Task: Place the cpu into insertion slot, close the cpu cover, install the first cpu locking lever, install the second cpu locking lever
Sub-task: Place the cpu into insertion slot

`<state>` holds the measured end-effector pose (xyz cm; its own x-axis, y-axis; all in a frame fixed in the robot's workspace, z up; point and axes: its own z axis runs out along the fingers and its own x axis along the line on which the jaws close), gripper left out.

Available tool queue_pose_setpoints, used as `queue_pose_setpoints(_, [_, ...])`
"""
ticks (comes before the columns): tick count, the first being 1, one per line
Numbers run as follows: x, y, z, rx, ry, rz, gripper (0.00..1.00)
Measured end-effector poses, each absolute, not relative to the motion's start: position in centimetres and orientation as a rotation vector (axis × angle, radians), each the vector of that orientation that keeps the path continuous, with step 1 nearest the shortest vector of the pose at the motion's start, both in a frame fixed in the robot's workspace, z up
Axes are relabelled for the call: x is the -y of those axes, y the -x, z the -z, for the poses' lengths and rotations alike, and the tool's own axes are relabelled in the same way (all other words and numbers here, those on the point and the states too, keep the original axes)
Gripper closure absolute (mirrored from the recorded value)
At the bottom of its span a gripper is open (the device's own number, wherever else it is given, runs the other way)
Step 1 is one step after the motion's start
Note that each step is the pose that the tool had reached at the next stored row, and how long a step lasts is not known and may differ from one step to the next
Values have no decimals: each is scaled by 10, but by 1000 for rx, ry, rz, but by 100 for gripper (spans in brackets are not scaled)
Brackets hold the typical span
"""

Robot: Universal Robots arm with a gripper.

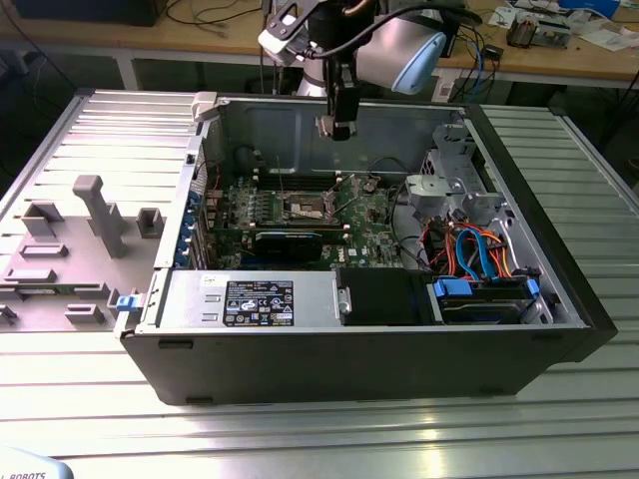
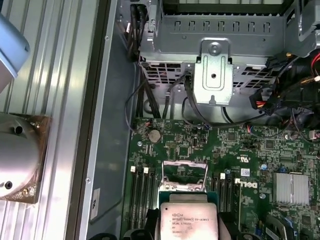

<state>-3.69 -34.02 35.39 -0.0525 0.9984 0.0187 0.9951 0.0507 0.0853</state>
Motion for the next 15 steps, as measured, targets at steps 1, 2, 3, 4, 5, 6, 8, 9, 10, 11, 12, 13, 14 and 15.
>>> queue_pose_setpoints(1, [340,37,-353,-2233,-2141,-116,46])
queue_pose_setpoints(2, [340,37,-353,-2222,-2152,-115,46])
queue_pose_setpoints(3, [340,37,-353,-2209,-2165,-115,46])
queue_pose_setpoints(4, [340,37,-352,-2198,-2176,-114,46])
queue_pose_setpoints(5, [340,37,-352,-2189,-2185,-114,46])
queue_pose_setpoints(6, [340,37,-352,-2169,-2204,-113,46])
queue_pose_setpoints(8, [340,37,-352,-2151,-2220,-113,46])
queue_pose_setpoints(9, [340,37,-352,-2149,-2223,-113,46])
queue_pose_setpoints(10, [340,37,-352,-2148,-2223,-113,46])
queue_pose_setpoints(11, [340,37,-352,-2148,-2223,-113,46])
queue_pose_setpoints(12, [340,37,-352,-2148,-2223,-113,46])
queue_pose_setpoints(13, [340,37,-352,-2148,-2223,-113,46])
queue_pose_setpoints(14, [340,37,-352,-2148,-2223,-113,46])
queue_pose_setpoints(15, [340,37,-352,-2148,-2223,-113,46])
